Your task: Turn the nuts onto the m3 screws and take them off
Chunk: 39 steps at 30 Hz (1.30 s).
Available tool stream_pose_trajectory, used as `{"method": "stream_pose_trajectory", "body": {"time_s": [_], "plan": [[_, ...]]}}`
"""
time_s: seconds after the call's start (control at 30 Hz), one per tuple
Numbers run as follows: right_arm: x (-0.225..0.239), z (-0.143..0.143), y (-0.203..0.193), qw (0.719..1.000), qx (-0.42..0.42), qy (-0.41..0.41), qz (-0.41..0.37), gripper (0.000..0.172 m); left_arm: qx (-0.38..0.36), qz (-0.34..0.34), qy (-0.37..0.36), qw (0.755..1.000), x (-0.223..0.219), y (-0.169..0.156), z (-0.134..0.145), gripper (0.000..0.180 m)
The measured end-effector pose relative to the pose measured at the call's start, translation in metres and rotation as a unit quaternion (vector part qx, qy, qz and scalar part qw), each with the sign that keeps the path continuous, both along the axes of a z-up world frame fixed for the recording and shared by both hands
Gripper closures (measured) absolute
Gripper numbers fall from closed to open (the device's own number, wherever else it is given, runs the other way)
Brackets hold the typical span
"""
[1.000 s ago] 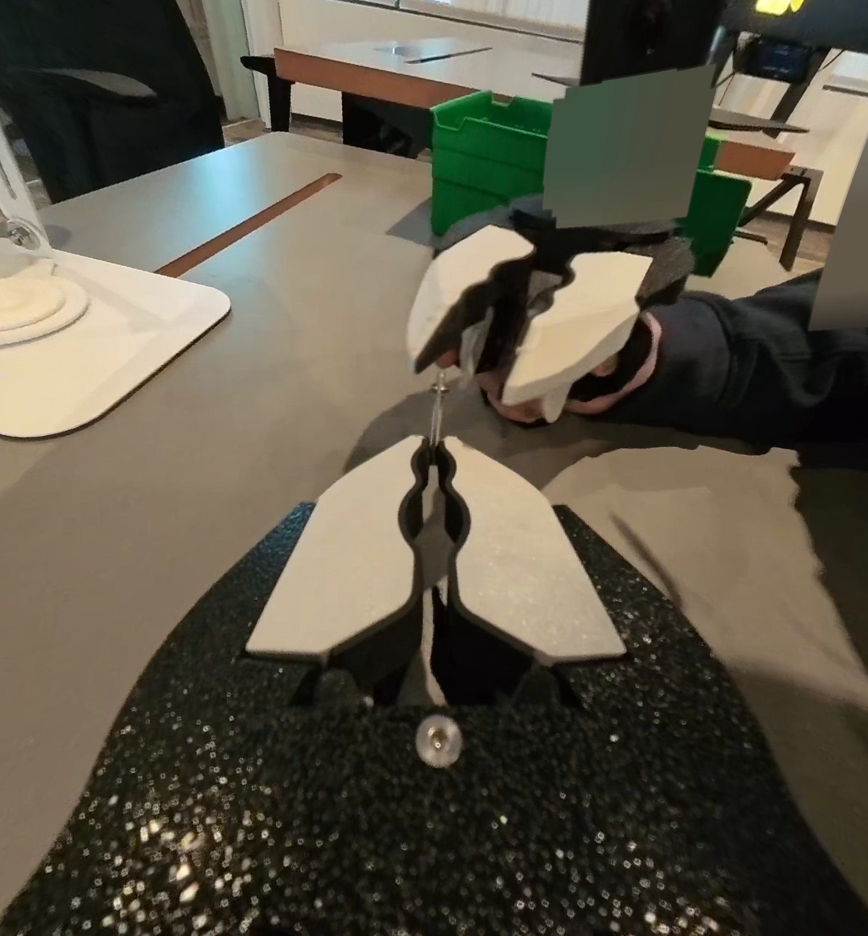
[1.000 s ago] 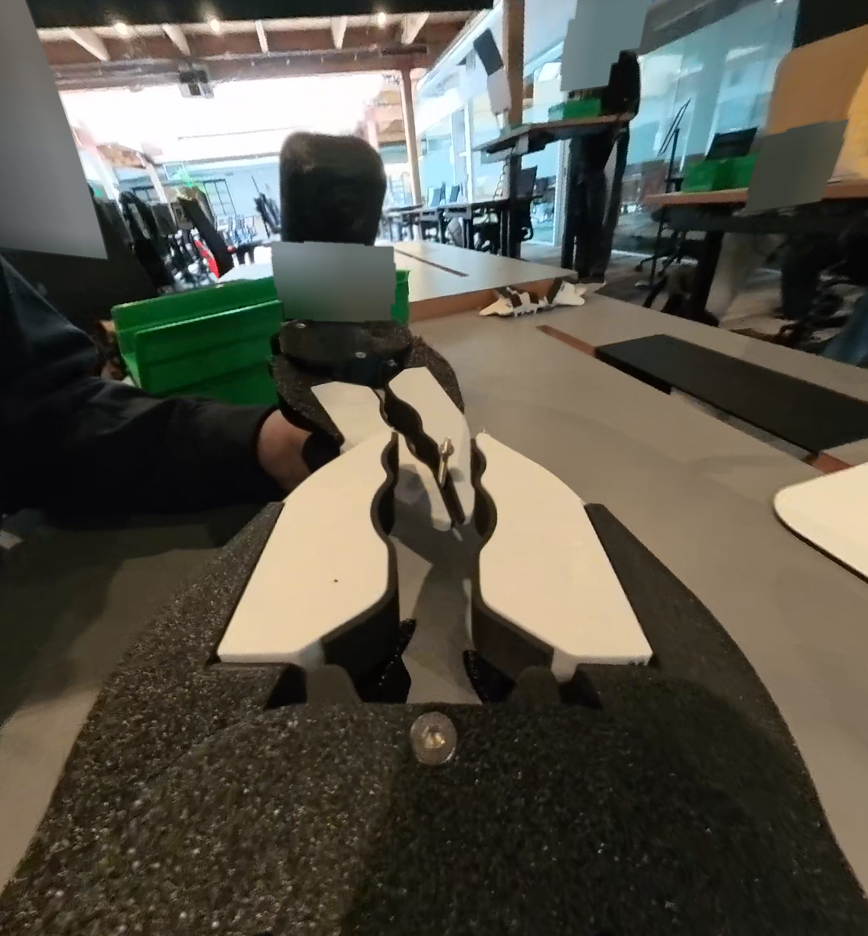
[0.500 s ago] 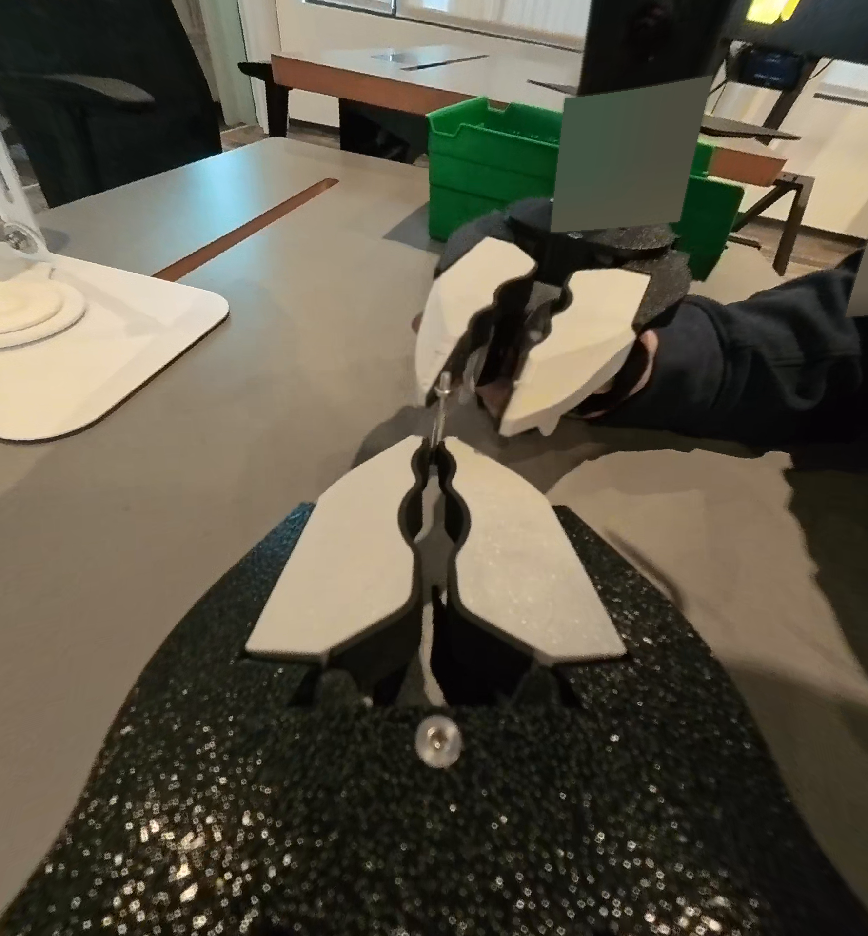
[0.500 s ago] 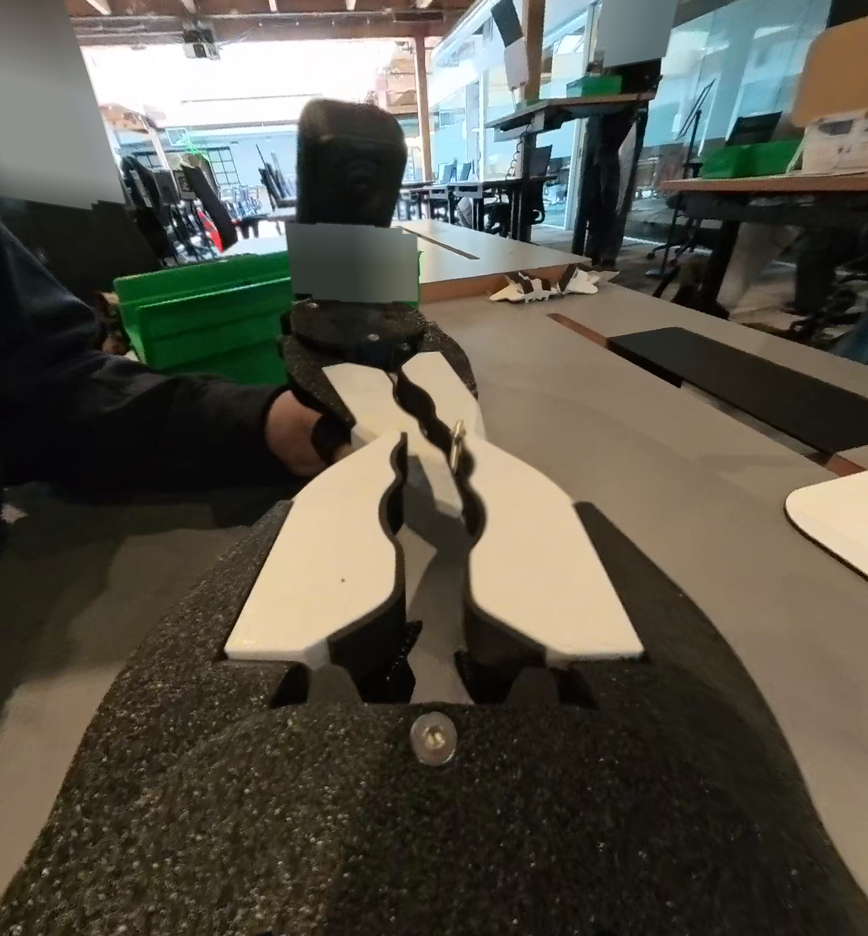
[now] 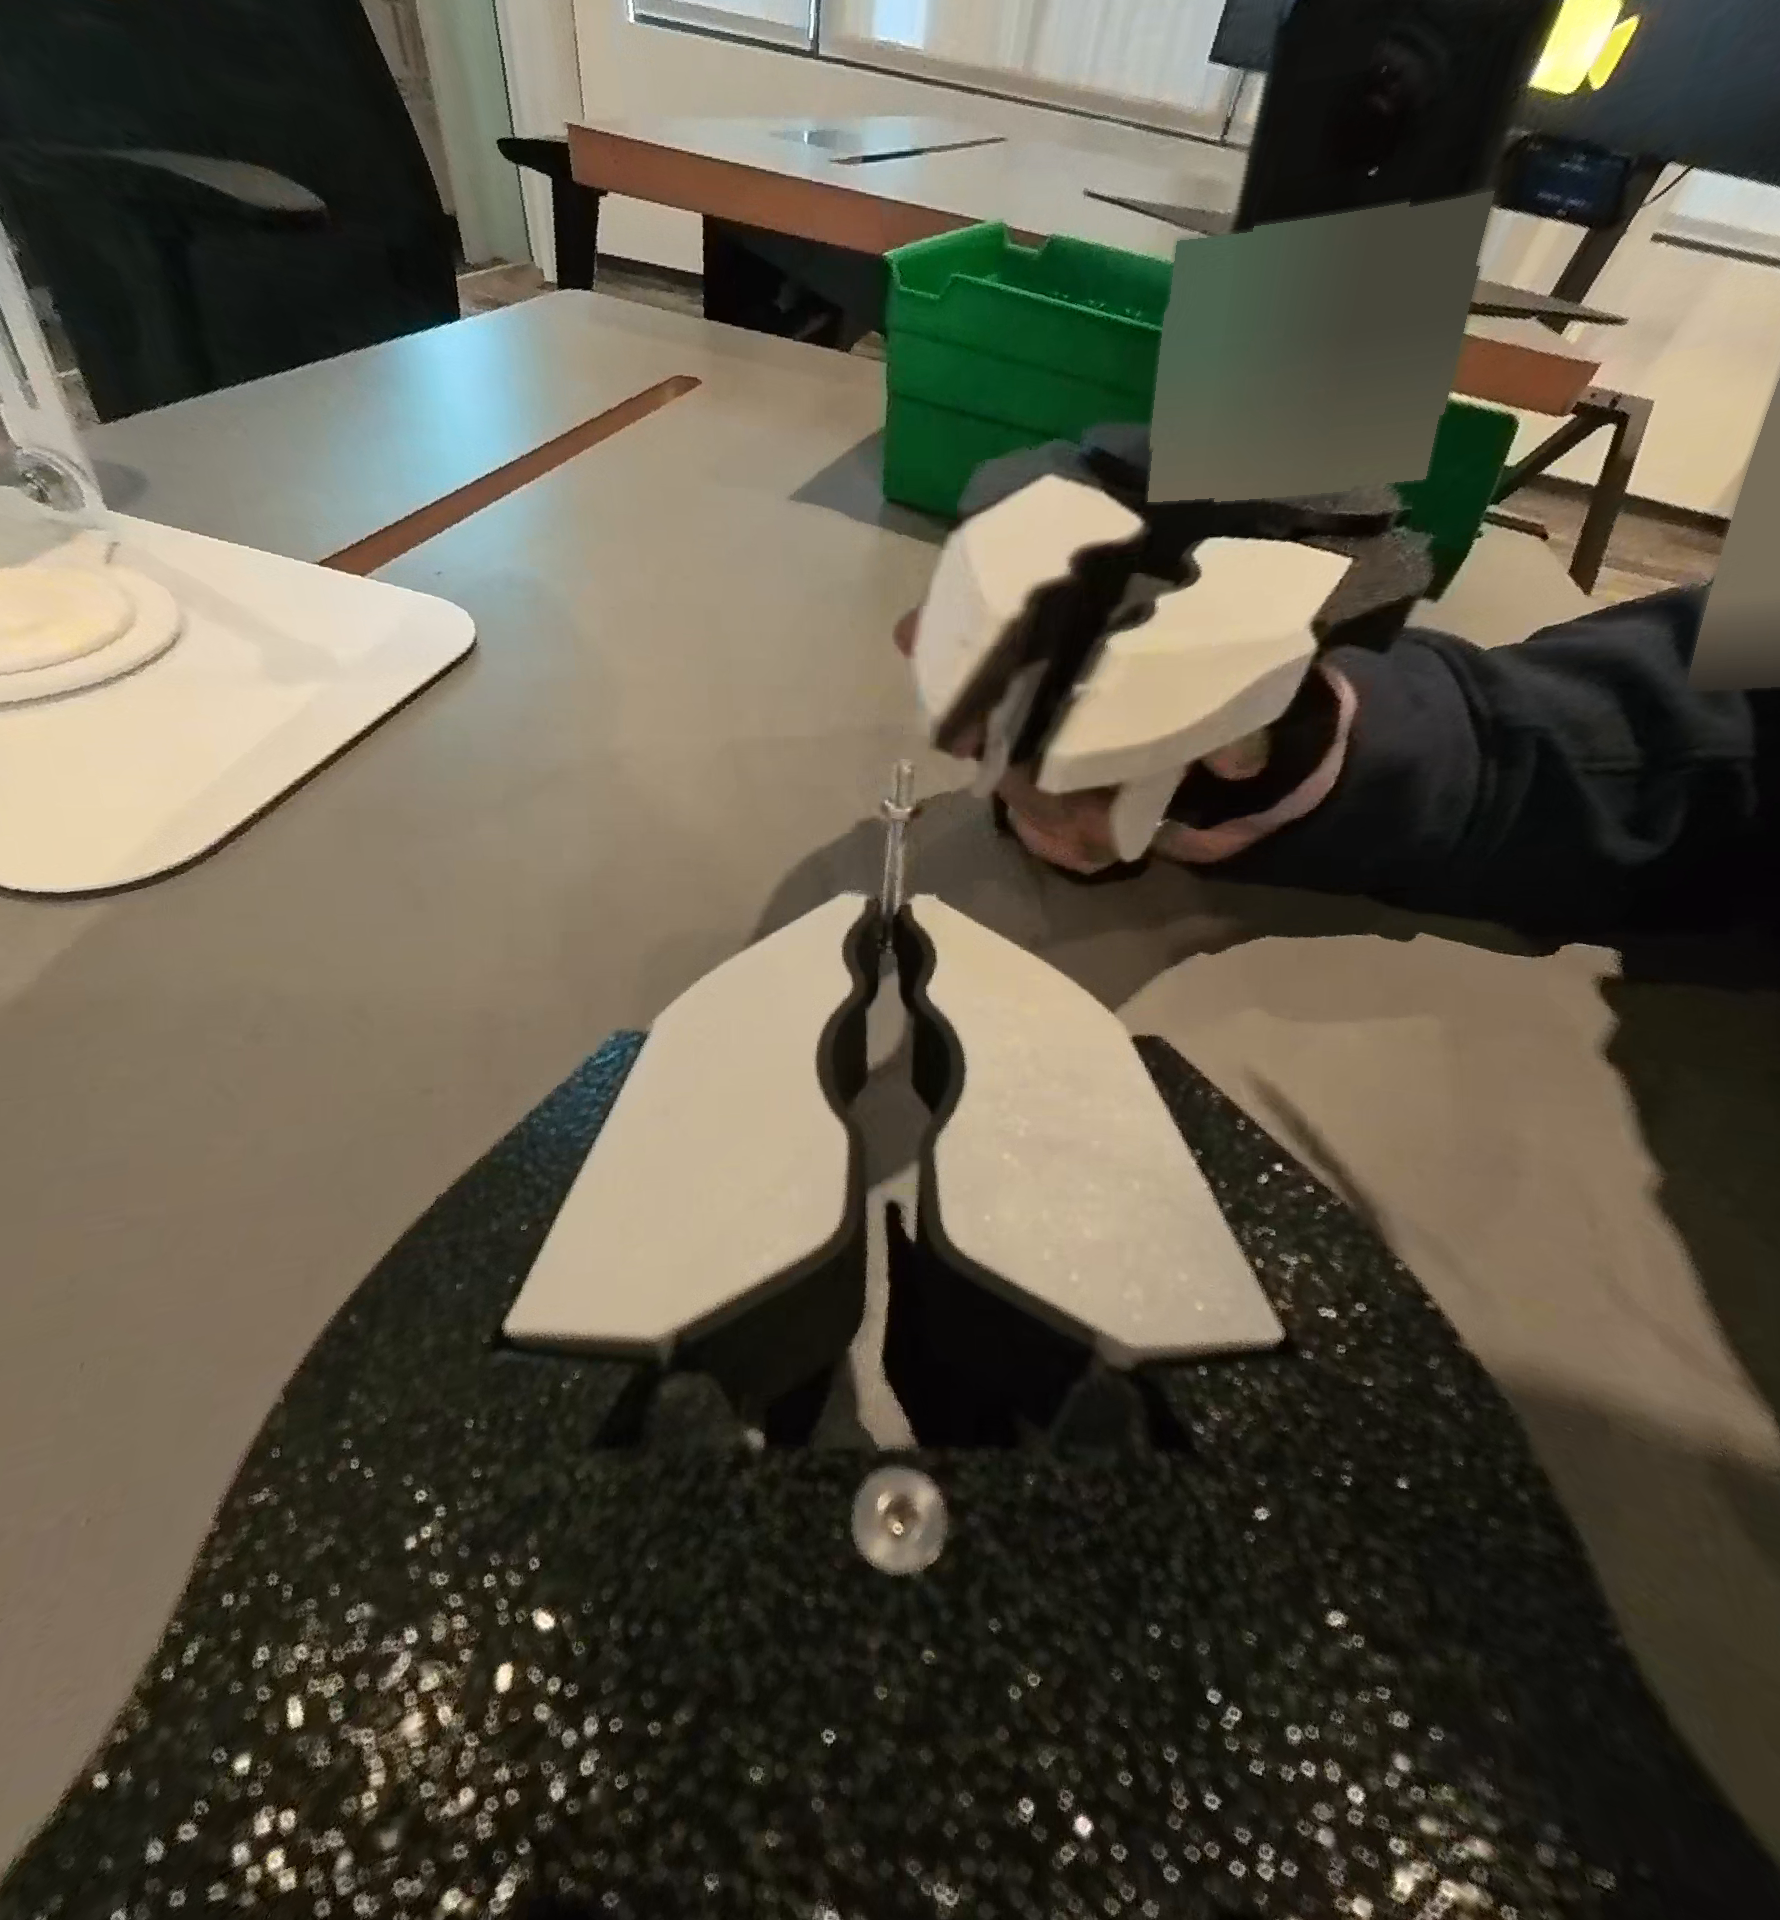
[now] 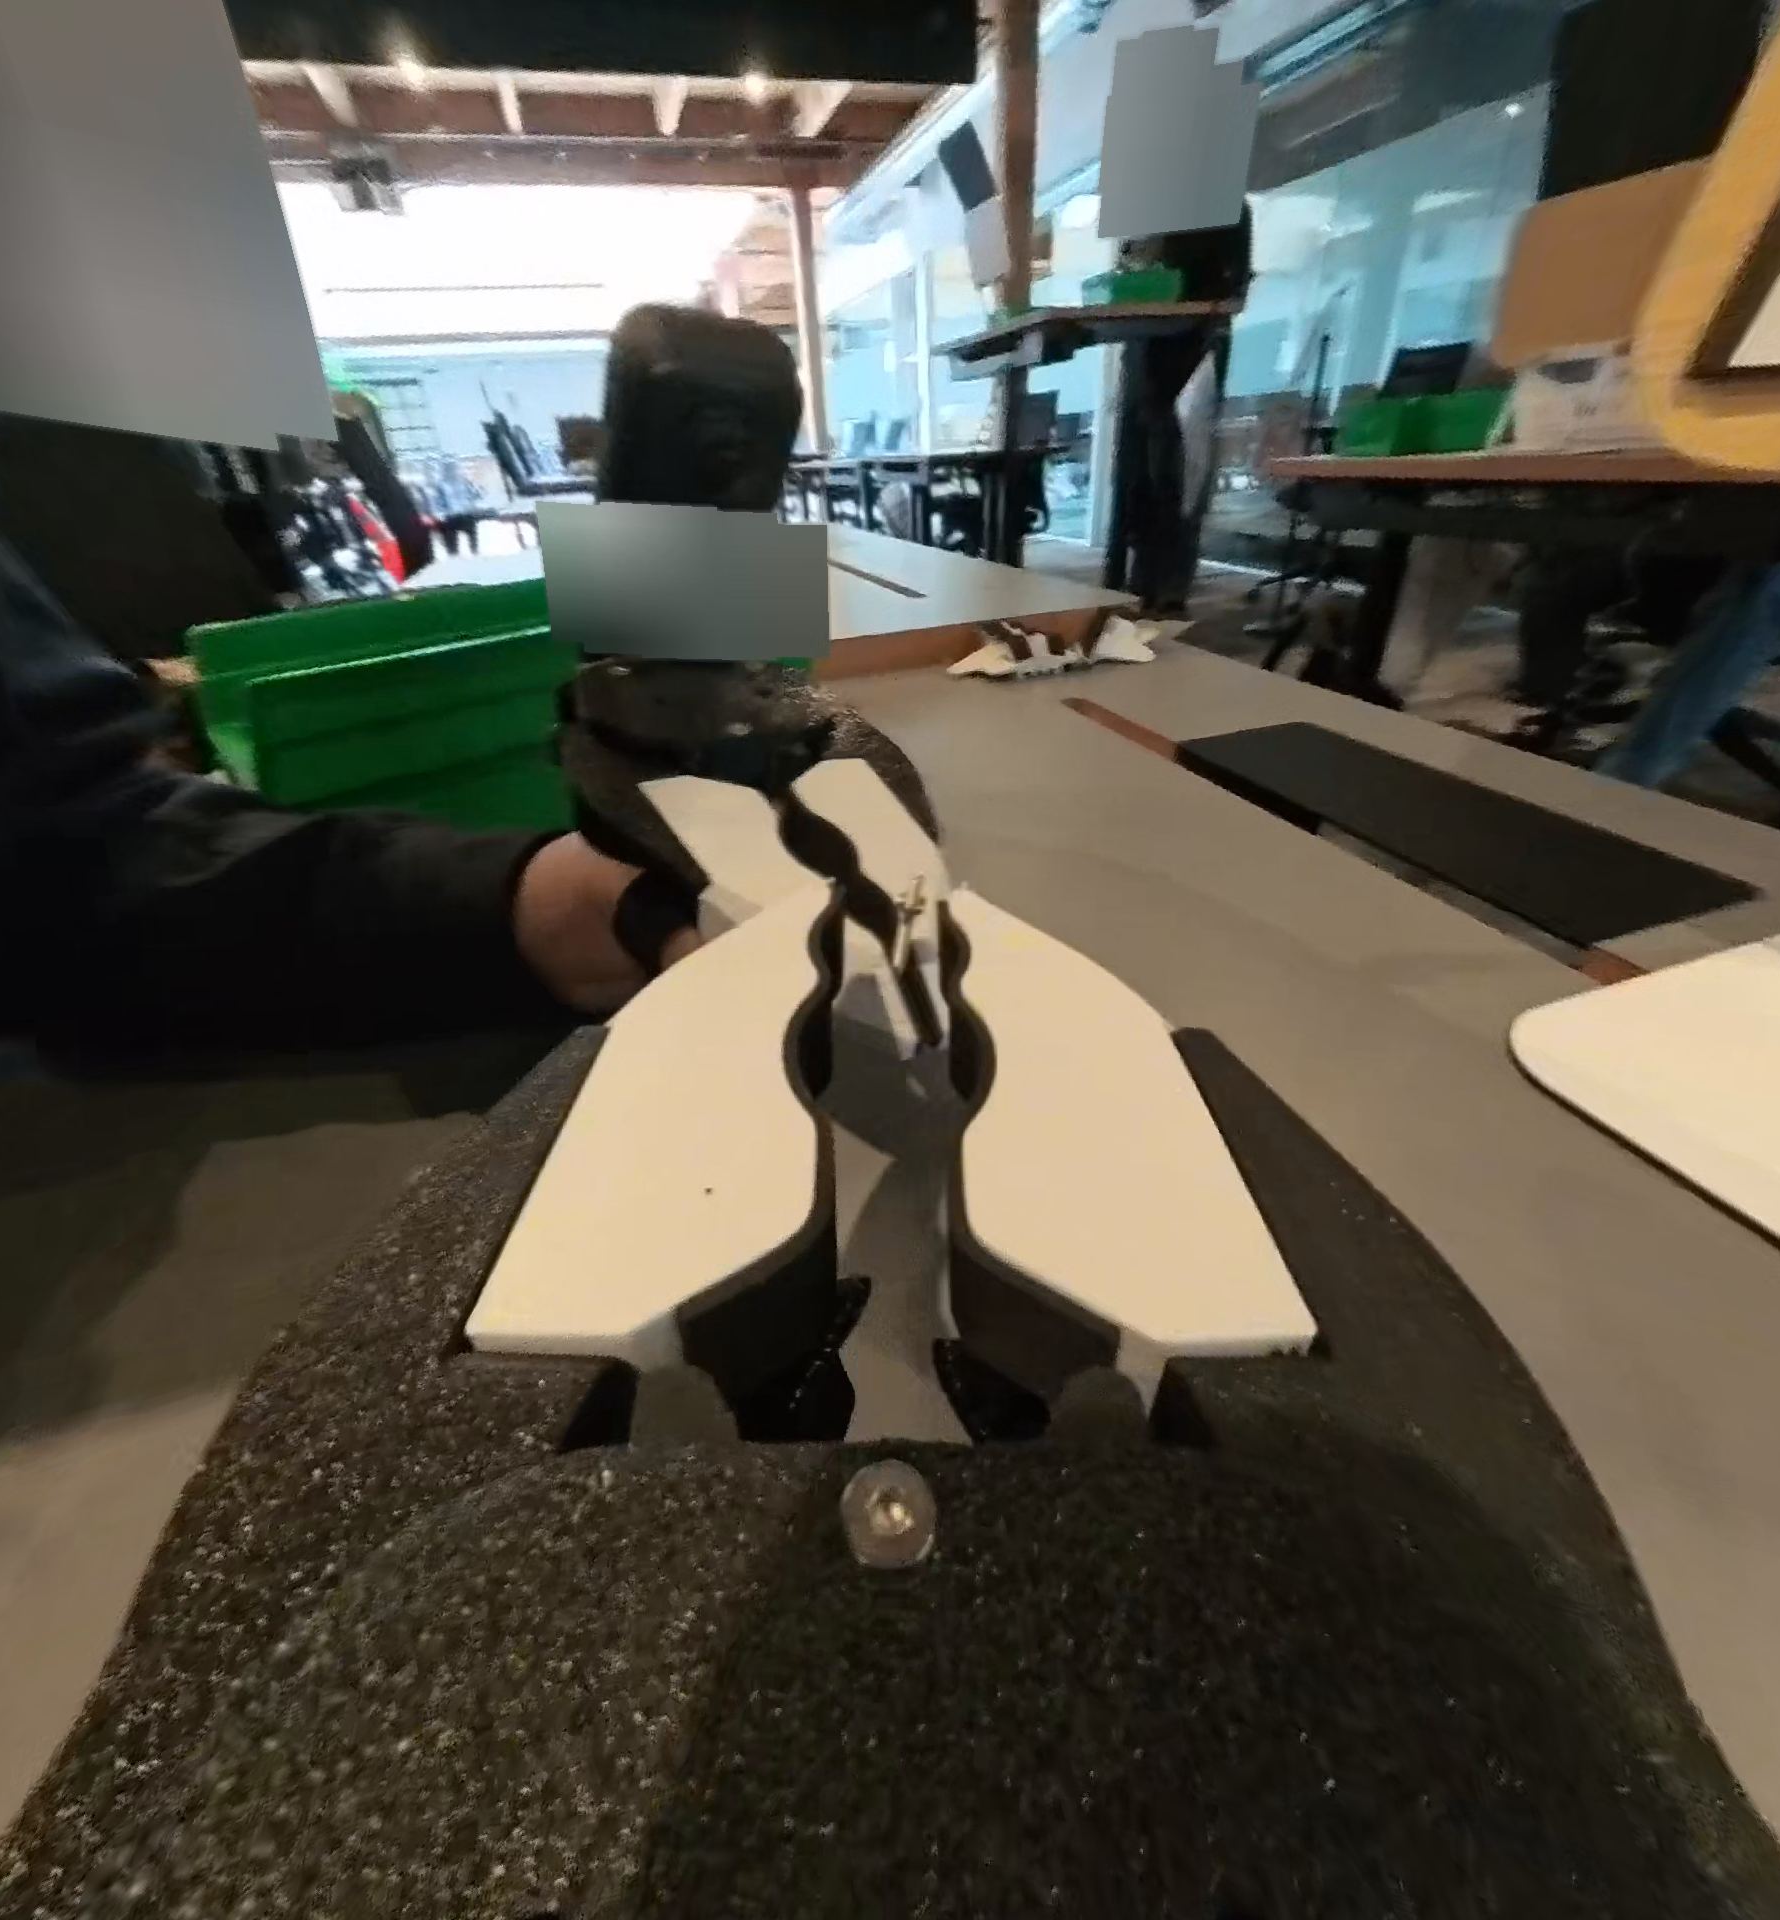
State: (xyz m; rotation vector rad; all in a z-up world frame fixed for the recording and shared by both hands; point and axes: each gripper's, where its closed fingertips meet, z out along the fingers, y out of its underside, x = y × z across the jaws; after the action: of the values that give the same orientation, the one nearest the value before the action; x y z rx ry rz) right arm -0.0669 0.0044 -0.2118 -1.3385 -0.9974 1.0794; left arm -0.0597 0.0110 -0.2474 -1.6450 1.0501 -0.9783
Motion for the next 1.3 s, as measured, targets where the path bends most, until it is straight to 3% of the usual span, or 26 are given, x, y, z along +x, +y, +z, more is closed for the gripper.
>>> {"method": "stream_pose_trajectory", "body": {"time_s": [0.13,0.23,0.3,0.37,0.43,0.6,0.73,0.77,0.87,0.93,1.03,1.13,1.2,1.3], "plan": [[-0.015,-0.01,-0.001,0.999,0.0,-0.043,0.022,0.147,0.004,0.0,0.007,1.0,0.001,0.0,-0.001,0.178],[-0.004,-0.004,-0.018,0.998,0.002,-0.016,0.061,0.169,0.001,0.002,-0.004,1.0,0.0,0.0,0.001,0.178],[0.003,0.003,-0.009,1.0,-0.006,0.014,0.023,0.163,-0.003,-0.001,-0.005,1.0,0.0,0.0,0.001,0.178],[-0.001,-0.004,0.003,0.999,-0.033,-0.009,0.0,0.149,0.0,-0.003,0.001,1.0,0.001,-0.001,0.0,0.178],[-0.012,-0.012,0.003,0.998,-0.039,-0.039,0.02,0.147,0.002,-0.004,0.006,1.0,0.002,-0.001,-0.001,0.178],[-0.017,-0.012,0.004,0.998,-0.038,-0.04,0.018,0.166,0.006,-0.01,0.005,1.0,0.002,-0.003,-0.001,0.178],[-0.015,-0.01,0.003,0.999,-0.037,-0.031,0.024,0.167,0.012,-0.024,-0.008,1.0,0.003,-0.007,0.003,0.177],[-0.014,-0.009,0.004,0.999,-0.032,-0.029,0.016,0.167,0.019,-0.02,-0.011,1.0,0.003,-0.007,0.005,0.166],[-0.009,-0.004,0.003,1.0,-0.015,-0.011,0.004,0.167,0.033,0.032,0.01,0.999,0.001,0.005,0.001,0.079],[-0.003,-0.002,0.003,1.0,-0.008,-0.007,-0.01,0.167,0.061,0.055,0.018,0.996,0.0,0.007,0.002,0.054],[0.014,0.006,0.008,0.998,0.022,-0.024,-0.061,0.167,0.128,0.072,-0.004,0.989,-0.002,0.004,0.014,0.043],[0.054,0.056,-0.014,0.993,0.022,0.01,-0.117,0.167,0.144,0.084,-0.023,0.986,-0.005,0.004,0.021,0.043],[0.101,0.087,-0.035,0.984,0.035,-0.003,-0.174,0.167,0.143,0.088,-0.036,0.985,-0.007,0.004,0.024,0.042],[0.205,0.11,-0.048,0.951,0.018,-0.096,-0.293,0.167,0.14,0.092,-0.052,0.984,-0.007,0.003,0.028,0.042]]}}
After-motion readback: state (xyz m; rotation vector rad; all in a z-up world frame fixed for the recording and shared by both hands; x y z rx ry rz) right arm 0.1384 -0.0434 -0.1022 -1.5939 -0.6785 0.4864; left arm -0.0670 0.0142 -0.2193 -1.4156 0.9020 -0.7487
